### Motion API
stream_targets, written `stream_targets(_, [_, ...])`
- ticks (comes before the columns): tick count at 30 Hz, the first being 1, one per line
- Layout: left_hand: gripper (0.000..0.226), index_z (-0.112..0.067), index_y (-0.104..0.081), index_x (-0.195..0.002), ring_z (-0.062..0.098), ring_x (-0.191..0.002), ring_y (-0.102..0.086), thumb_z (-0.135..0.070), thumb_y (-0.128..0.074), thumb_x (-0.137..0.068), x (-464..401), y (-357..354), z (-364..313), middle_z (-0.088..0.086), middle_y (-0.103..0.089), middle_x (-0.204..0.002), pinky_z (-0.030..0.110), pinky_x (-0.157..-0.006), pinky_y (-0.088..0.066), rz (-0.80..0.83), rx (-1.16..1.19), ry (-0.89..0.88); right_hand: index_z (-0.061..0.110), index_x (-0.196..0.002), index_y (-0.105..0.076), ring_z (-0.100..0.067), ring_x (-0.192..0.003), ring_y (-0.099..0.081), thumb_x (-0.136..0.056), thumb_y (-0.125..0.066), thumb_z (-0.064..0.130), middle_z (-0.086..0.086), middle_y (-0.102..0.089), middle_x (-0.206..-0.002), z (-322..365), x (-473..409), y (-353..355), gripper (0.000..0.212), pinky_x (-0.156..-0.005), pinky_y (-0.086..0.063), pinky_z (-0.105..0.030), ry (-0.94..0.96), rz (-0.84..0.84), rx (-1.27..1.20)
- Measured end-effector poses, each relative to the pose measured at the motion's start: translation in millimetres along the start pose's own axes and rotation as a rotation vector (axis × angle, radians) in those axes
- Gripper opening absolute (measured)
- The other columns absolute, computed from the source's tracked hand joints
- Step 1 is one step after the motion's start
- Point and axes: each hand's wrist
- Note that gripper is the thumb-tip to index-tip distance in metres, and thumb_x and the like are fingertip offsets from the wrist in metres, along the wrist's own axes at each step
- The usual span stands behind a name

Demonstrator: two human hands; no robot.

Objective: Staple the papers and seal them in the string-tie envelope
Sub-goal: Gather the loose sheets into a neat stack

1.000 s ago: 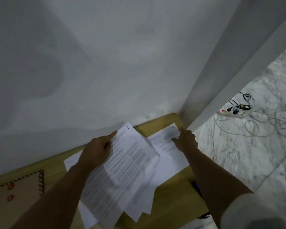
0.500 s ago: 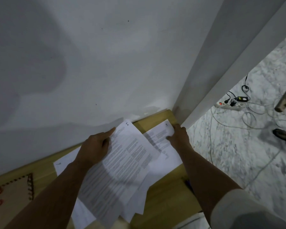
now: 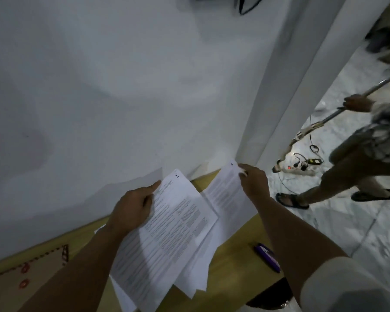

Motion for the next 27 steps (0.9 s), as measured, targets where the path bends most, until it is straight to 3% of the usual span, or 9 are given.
stream_targets(3, [0.053,-0.039,-0.051,-0.146,0.006,-0.056,-0.049,-0.012,-0.054,-0.101,18,32,-15,-0.011,-0.051,-0.06,0.039,-0.07,-0.056,-0.06,-0.004,-0.048,0.027,-0.13,-0.068,-0.028,-0.113,-0.067,-0.094,-0.06,0.016,-0.005,-0.073,-0.123,37,17,41,0.038,-0.099,-0.052,-0.036,0.055,-0.079,-0.075])
stream_targets(9, [0.055,-0.04,-0.054,-0.143,0.013,-0.069,-0.063,-0.008,-0.053,-0.098,59,106,-44,-0.007,-0.066,-0.074,0.04,-0.072,-0.059,-0.184,-0.036,-0.197,0.022,-0.126,-0.071,-0.022,-0.102,-0.069,-0.095,-0.061,0.012,-0.005,-0.075,-0.113,132,56,118,0.033,-0.086,-0.045,-0.022,0.255,-0.209,-0.191])
stream_targets(16, [0.056,-0.042,-0.049,-0.146,0.006,-0.063,-0.057,-0.012,-0.054,-0.099,99,193,-78,-0.01,-0.063,-0.073,0.036,-0.063,-0.056,-0.365,-0.128,-0.345,0.028,-0.121,-0.073,-0.013,-0.079,-0.069,-0.093,-0.062,0.016,0.004,-0.076,-0.088,246,111,183,0.033,-0.079,-0.056,-0.028,0.473,-0.27,-0.284])
stream_targets(19, [0.055,-0.043,-0.048,-0.146,0.009,-0.066,-0.06,-0.013,-0.053,-0.1,115,224,-83,-0.007,-0.067,-0.078,0.032,-0.064,-0.054,-0.432,-0.116,-0.402,0.03,-0.114,-0.076,-0.007,-0.061,-0.06,-0.091,-0.069,0.015,0.003,-0.071,-0.071,285,132,195,0.029,-0.067,-0.05,-0.017,0.572,-0.213,-0.34])
stream_targets(21, [0.054,-0.044,-0.048,-0.146,0.011,-0.071,-0.065,-0.016,-0.053,-0.1,124,239,-82,-0.003,-0.072,-0.086,0.034,-0.068,-0.057,-0.469,-0.086,-0.428,0.028,-0.113,-0.076,-0.007,-0.06,-0.055,-0.09,-0.072,0.014,-0.001,-0.068,-0.067,308,147,197,0.027,-0.066,-0.047,-0.015,0.624,-0.156,-0.365])
stream_targets(25, [0.061,-0.055,-0.044,-0.143,0.008,-0.064,-0.06,-0.015,-0.052,-0.097,144,263,-83,-0.008,-0.067,-0.077,0.027,-0.061,-0.052,-0.55,-0.075,-0.485,0.019,-0.11,-0.077,-0.012,-0.079,-0.071,-0.09,-0.074,0.013,-0.007,-0.078,-0.089,345,175,193,0.021,-0.078,-0.056,-0.023,0.584,0.038,-0.535])
stream_targets(27, [0.062,-0.058,-0.042,-0.143,0.01,-0.064,-0.062,-0.016,-0.052,-0.098,153,273,-82,-0.005,-0.072,-0.082,0.027,-0.062,-0.052,-0.578,-0.057,-0.48,0.014,-0.106,-0.078,-0.016,-0.083,-0.073,-0.09,-0.075,0.013,-0.006,-0.078,-0.096,357,187,189,0.017,-0.076,-0.059,-0.028,0.539,0.155,-0.628])
Point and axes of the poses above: each hand's wrist, its own x-axis away from the middle knuckle, its own y-axis out of the back of the hand, z = x × y
